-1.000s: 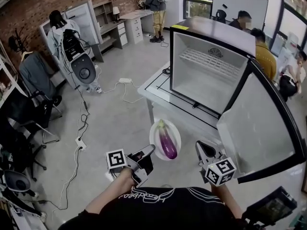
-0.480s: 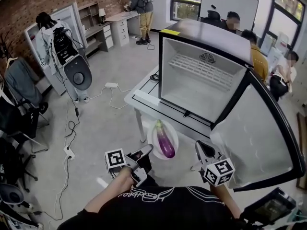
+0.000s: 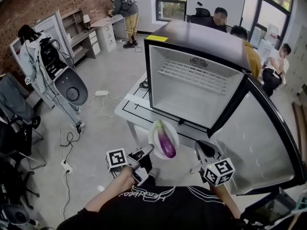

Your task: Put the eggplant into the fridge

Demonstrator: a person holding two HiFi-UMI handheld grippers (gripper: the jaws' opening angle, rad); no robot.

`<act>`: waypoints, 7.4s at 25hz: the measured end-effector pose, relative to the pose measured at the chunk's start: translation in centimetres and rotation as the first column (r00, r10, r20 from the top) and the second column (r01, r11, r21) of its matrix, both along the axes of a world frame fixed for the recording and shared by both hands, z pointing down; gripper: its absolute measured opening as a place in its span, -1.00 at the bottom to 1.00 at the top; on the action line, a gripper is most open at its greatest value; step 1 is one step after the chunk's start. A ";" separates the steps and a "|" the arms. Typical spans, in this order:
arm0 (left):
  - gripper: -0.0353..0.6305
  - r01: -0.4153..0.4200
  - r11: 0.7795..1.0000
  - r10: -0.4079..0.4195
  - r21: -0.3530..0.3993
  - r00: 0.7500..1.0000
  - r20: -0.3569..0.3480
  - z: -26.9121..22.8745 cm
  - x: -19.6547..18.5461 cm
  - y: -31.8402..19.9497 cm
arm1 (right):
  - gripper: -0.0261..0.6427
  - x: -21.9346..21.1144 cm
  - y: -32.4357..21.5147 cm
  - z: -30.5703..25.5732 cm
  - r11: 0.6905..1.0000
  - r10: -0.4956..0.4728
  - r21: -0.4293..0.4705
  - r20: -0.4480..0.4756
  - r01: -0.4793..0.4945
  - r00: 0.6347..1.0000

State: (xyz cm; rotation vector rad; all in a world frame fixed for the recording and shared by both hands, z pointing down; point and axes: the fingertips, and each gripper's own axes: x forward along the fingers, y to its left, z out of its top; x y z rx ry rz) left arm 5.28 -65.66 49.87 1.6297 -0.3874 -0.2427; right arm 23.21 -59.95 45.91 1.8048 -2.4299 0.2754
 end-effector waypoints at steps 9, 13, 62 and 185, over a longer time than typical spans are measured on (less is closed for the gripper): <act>-0.83 -0.104 0.994 0.104 -0.015 0.994 0.026 3.2 -0.2 -4.4 | -0.90 -1.9 -3.5 3.1 0.997 0.081 -0.003 0.032 -0.081 0.996; -0.83 -0.145 0.989 0.146 -0.018 0.989 0.038 2.9 1.5 -6.6 | -0.90 -0.8 -5.6 2.9 0.994 0.107 -0.009 0.043 -0.106 0.993; -0.83 -0.293 0.955 0.291 -0.035 0.912 0.288 11.5 19.0 -21.3 | -0.90 3.4 -12.7 6.8 0.917 0.390 -0.125 0.079 -0.379 0.917; -0.87 -0.561 0.298 0.565 0.773 0.756 0.331 -3.1 -11.8 23.1 | -0.90 -25.4 21.6 2.4 0.995 0.080 0.048 0.100 -0.085 0.992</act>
